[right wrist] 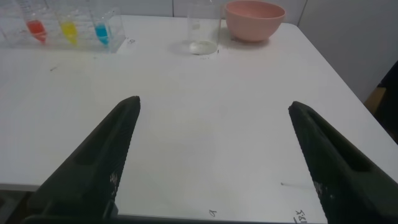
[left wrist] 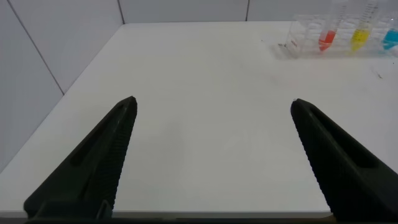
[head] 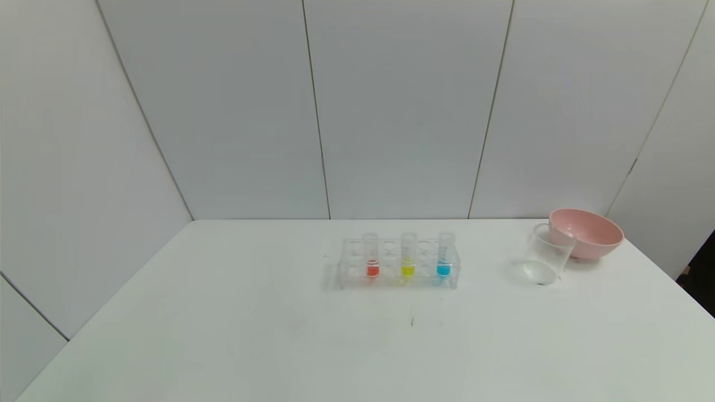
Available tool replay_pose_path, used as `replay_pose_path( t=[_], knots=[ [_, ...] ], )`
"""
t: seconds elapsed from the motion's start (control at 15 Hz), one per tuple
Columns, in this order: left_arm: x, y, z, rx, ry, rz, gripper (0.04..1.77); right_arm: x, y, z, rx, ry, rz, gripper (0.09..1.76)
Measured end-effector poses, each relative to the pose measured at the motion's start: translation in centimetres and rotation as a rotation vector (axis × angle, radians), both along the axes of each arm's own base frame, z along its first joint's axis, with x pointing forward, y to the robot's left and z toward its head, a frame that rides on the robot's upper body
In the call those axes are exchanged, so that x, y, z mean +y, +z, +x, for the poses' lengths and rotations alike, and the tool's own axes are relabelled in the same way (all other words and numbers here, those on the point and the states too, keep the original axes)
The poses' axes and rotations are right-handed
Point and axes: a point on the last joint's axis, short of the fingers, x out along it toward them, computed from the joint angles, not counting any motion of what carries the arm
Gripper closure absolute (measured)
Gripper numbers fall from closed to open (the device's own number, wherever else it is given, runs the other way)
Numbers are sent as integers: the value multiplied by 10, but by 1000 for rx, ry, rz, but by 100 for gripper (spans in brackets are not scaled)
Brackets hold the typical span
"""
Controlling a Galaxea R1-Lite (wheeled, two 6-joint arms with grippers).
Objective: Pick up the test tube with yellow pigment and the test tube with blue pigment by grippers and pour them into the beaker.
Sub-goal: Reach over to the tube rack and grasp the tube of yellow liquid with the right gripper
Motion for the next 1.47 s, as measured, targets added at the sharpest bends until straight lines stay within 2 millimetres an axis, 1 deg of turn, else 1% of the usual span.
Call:
replay_pose_path(
  t=[1.13, 1.33, 1.47],
  knots=[
    [0, 0, 0, 0, 0, 0, 5, 0, 1, 0, 0, -10, 6, 14],
    [0, 0, 0, 0, -1, 0, 5, 0, 15, -2, -32, -3, 9, 14],
    [0, 0, 0, 0, 0, 0, 5, 0, 30, -1, -31, 0, 12, 14]
  ],
)
